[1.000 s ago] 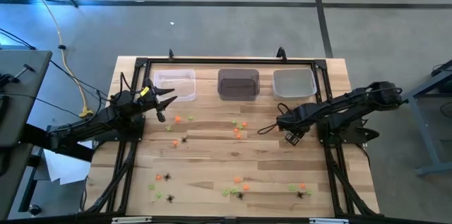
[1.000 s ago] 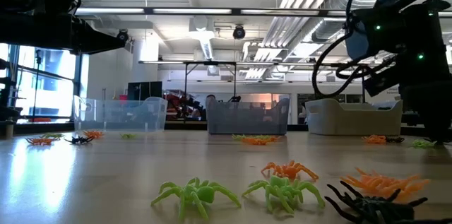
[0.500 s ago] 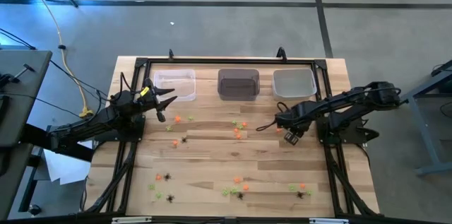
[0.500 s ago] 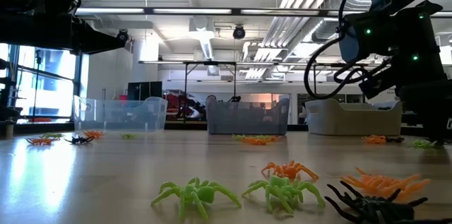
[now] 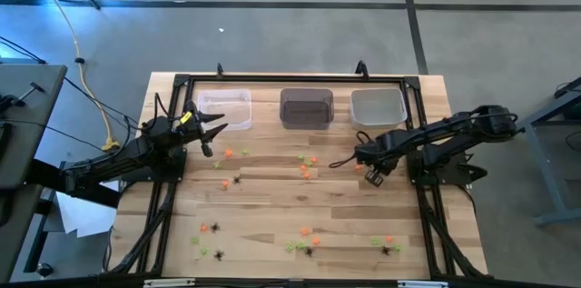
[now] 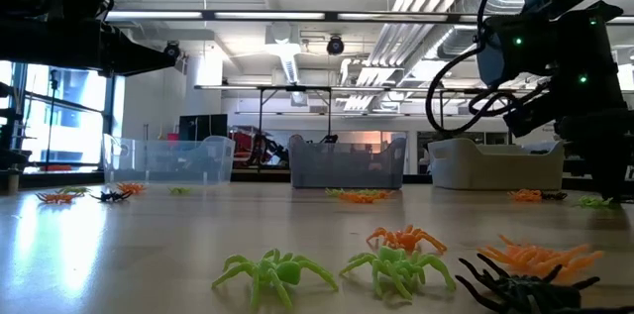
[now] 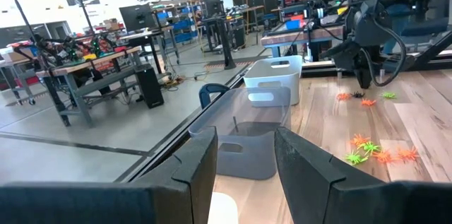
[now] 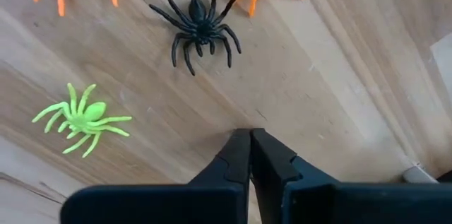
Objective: Sort Halloween decoration
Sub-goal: Put the black spider toy into the white bin
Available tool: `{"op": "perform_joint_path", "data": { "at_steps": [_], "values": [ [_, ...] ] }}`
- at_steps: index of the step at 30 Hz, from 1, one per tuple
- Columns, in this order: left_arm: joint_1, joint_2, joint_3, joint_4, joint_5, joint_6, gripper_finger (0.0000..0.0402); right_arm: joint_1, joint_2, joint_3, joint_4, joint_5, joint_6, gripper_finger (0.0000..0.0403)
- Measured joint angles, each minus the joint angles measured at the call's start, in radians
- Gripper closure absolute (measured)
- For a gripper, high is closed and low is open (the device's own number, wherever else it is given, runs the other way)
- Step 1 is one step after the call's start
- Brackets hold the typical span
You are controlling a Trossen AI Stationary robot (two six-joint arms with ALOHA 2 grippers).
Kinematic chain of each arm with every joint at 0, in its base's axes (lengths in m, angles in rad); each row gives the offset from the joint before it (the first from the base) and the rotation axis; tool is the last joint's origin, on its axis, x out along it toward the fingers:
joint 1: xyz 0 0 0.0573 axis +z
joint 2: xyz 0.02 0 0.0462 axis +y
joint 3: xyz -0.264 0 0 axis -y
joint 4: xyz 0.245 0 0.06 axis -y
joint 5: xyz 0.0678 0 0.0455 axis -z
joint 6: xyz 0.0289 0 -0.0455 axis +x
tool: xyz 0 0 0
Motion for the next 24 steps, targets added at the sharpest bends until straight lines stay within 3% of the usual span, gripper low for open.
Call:
{"op": "perform_joint_path", "data": {
  "at_steps": [13, 24],
  "values": [
    [0.0, 0.0, 0.0, 0.0, 0.0, 0.0, 0.0271, 0.0, -0.158, 0.001, -0.012, 0.0, 0.031, 0.0403],
    [0.0, 0.0, 0.0, 0.0, 0.0, 0.0, 0.0271, -0.001, -0.302, 0.014, -0.025, 0.069, 0.056, 0.0403]
  ]
}}
